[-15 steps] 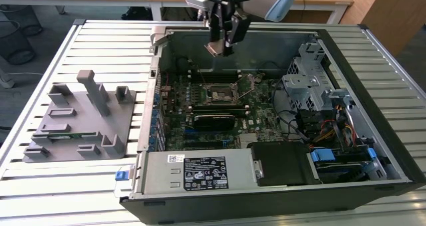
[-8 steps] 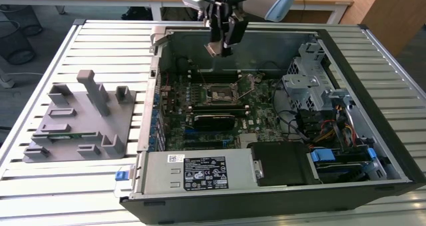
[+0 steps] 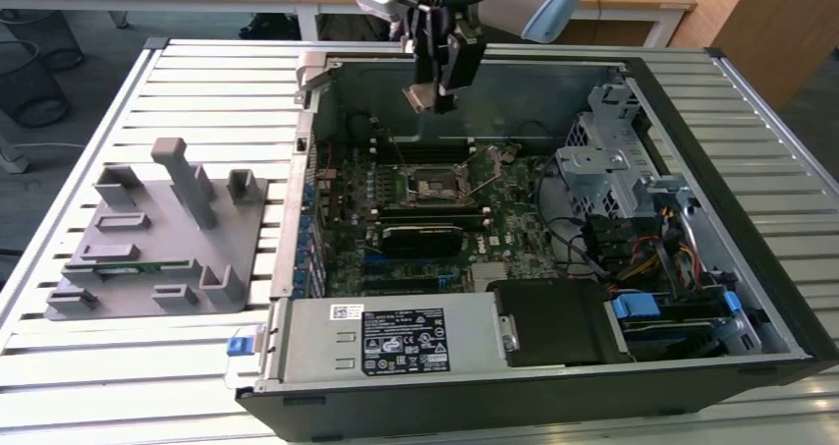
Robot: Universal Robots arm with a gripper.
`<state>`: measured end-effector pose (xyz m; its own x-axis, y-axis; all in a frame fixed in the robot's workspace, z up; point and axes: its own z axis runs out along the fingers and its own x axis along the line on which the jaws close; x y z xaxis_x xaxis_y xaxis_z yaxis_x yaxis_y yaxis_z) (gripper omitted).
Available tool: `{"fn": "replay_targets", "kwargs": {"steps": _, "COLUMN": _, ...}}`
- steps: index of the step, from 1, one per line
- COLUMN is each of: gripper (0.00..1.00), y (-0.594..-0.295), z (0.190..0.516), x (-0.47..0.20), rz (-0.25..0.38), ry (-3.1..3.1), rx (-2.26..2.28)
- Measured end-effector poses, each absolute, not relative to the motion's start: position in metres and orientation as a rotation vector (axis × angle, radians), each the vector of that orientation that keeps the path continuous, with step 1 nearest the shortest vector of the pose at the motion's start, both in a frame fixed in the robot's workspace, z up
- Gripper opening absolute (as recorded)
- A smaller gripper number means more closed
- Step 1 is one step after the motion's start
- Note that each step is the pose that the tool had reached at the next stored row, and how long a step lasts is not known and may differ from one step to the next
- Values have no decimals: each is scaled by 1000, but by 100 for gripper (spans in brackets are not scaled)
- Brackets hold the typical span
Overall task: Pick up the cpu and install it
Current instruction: 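Place the cpu into insertion slot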
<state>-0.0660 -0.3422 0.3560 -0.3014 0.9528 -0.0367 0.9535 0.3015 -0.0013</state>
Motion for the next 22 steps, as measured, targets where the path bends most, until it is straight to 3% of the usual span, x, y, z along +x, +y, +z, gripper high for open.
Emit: {"fn": "replay_targets", "kwargs": {"steps": 22, "gripper": 54, "y": -341, "z": 333, "x": -66, "rz": -38, "ry": 2412, "rx": 1970}}
